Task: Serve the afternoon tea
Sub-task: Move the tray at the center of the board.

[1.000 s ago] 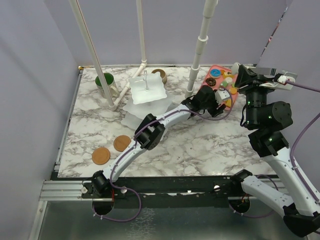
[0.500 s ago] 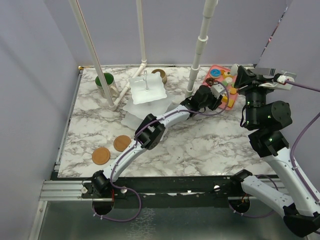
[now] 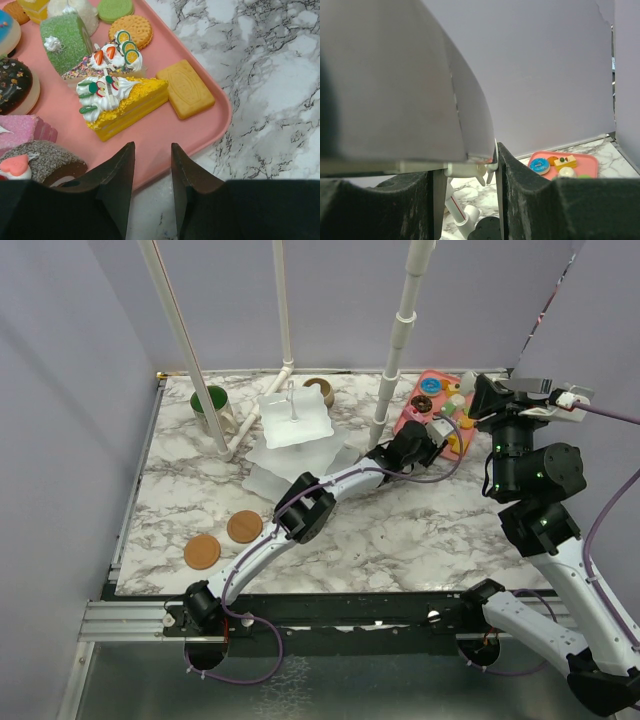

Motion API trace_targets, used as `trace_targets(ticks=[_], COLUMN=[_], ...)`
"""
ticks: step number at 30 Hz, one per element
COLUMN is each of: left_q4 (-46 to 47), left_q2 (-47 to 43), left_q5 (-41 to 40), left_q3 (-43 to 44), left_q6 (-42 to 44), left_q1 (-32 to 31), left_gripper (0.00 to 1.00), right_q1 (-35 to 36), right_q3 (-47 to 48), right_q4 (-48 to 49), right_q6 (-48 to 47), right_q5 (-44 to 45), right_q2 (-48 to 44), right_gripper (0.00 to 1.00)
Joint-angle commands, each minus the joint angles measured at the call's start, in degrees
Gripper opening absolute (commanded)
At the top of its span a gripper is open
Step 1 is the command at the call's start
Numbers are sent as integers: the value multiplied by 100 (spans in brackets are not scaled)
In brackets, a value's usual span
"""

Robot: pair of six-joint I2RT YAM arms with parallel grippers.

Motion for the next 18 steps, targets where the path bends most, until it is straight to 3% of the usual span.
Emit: trace_targets(ticks=[1,18], left_q4=[-60,-1673], left_q2=[33,-247], left_q5=[-127,40], left_q3=[-47,-106], left_q6=[268,280], left_q1=[-21,-50], left_gripper=[36,36], right_q1=[-22,-22], right_q3=[-37,129], right_q4=[-86,-295], right_q6=[66,7], right_q5=[-42,18], right_q2=[-88,-213], right_gripper=[27,27])
